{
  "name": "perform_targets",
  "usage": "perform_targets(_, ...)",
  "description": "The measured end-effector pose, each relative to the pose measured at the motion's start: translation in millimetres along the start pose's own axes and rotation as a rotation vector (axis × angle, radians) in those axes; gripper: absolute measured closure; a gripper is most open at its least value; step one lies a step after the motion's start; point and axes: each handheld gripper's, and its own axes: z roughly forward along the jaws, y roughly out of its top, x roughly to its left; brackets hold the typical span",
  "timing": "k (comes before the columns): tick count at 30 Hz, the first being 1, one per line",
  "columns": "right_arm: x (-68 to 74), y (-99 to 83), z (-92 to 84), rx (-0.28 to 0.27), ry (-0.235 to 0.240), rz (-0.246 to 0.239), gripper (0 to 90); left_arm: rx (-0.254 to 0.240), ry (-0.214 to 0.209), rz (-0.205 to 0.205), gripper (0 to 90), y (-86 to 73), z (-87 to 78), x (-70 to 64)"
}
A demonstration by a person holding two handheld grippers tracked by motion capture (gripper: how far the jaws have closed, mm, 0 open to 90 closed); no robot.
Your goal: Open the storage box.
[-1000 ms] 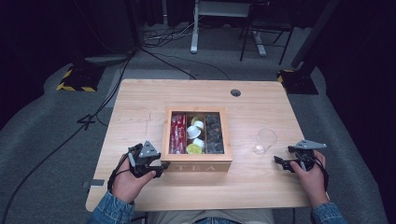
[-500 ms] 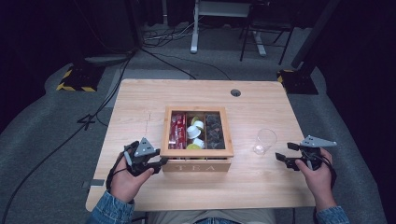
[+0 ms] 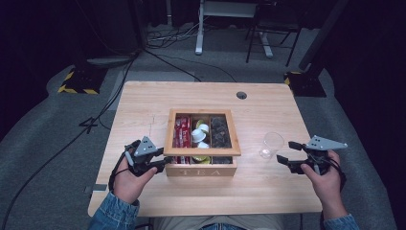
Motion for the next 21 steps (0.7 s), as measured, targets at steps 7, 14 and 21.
perform_targets(7, 31.0, 35.1, 18.1, -0.04, 0.095, -0.064, 18.3, -0.021, 0.007, -0.01, 60.3, 6.4, -1.5, 3.3)
perform_targets(14, 57.6, 54.8, 38.1, -0.016, 0.149, -0.138, 17.1, -0.024, -0.006, -0.026, 59.8, 10.0, -1.3, 5.0)
perform_targets(21, 80.8, 63.9, 63.3, 0.014, 0.168, -0.213, 18.1, -0.026, 0.0, -0.025, 59.8, 11.0, -1.4, 5.3)
